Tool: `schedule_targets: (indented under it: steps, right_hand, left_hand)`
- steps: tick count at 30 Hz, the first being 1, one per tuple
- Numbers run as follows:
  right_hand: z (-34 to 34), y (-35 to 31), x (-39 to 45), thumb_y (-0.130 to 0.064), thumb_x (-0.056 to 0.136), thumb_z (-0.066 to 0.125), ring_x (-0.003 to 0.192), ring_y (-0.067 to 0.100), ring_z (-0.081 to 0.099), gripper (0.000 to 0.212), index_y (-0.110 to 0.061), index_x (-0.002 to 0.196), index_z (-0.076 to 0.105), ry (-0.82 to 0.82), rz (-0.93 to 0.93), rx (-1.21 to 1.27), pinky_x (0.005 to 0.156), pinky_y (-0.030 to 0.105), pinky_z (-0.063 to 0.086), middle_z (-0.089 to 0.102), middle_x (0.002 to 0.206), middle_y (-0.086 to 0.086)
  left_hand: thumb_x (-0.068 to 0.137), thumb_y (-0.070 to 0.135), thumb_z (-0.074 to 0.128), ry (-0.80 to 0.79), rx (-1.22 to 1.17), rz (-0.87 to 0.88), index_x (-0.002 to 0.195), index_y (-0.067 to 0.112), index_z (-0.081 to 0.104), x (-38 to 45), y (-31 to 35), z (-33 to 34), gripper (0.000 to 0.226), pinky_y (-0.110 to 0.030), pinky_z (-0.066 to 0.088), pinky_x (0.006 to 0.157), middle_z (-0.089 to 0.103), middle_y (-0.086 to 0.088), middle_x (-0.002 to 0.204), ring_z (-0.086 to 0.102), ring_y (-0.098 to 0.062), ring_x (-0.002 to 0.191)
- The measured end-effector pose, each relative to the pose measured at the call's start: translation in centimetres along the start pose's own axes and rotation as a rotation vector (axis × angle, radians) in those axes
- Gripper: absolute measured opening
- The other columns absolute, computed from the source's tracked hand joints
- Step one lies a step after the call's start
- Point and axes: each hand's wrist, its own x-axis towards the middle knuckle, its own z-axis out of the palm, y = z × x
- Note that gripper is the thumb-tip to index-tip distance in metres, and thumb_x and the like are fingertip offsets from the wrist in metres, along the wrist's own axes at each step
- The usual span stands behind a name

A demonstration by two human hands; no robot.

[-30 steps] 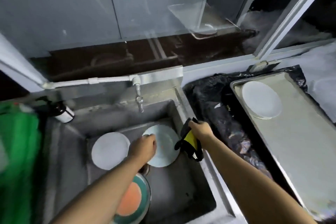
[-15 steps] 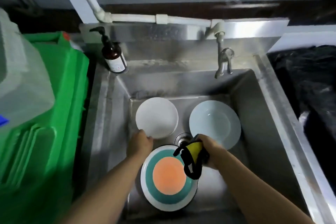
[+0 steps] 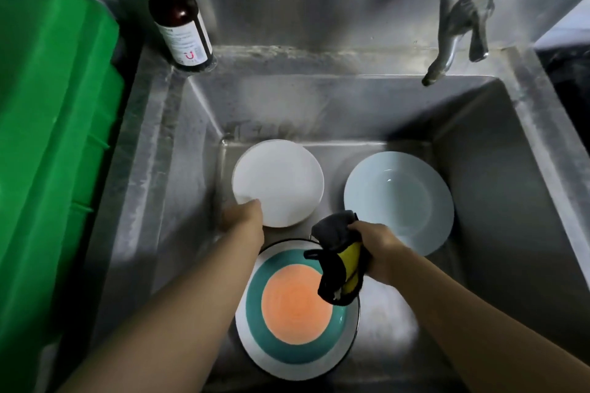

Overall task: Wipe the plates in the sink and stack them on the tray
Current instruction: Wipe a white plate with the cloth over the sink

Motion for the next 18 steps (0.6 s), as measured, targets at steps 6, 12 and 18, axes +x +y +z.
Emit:
schedule_targets:
  steps: [6, 12, 18]
  right_hand:
    - [-1.9, 0.9, 0.3, -0.015, 0.086, 0.057, 0.074, 0.034, 0.066, 0.027, -0.003, 0.110, 0.062, -0.058, 0.032, 0.085, 0.076, 0.043, 0.057, 0.070, 0.082, 0.018]
    - [-3.1, 0.2, -1.9, 0.002, 0.085, 0.049, 0.066, 0.032, 0.061, 0.022, 0.004, 0.105, 0.055, -0.037, 0.030, 0.017, 0.063, 0.037, 0.052, 0.060, 0.077, 0.016]
    - [-5.1, -2.0, -7.3, 0.004, 0.083, 0.046, 0.075, 0.034, 0.061, 0.026, 0.006, 0.107, 0.057, 0.062, -0.056, 0.073, 0.064, 0.039, 0.052, 0.059, 0.087, 0.018]
  left_hand:
    - [0.094, 0.013, 0.064, 0.073, -0.131, 0.076, 0.124, 0.002, 0.060, -2.5, -0.3, 0.8, 0.032, -0.038, 0.054, 0.087, 0.067, -0.009, 0.122, 0.066, -0.030, 0.107]
    - [0.101, 0.014, 0.053, -0.095, -0.419, 0.107, 0.126, 0.014, 0.049, -5.9, 0.5, 0.8, 0.025, -0.039, 0.060, 0.066, 0.058, -0.006, 0.126, 0.061, -0.032, 0.108]
    - [0.092, 0.039, 0.048, -0.156, -0.387, 0.237, 0.112, 0.043, 0.055, -11.2, 0.3, -1.6, 0.021, -0.057, 0.059, 0.090, 0.066, -0.002, 0.125, 0.069, -0.029, 0.107]
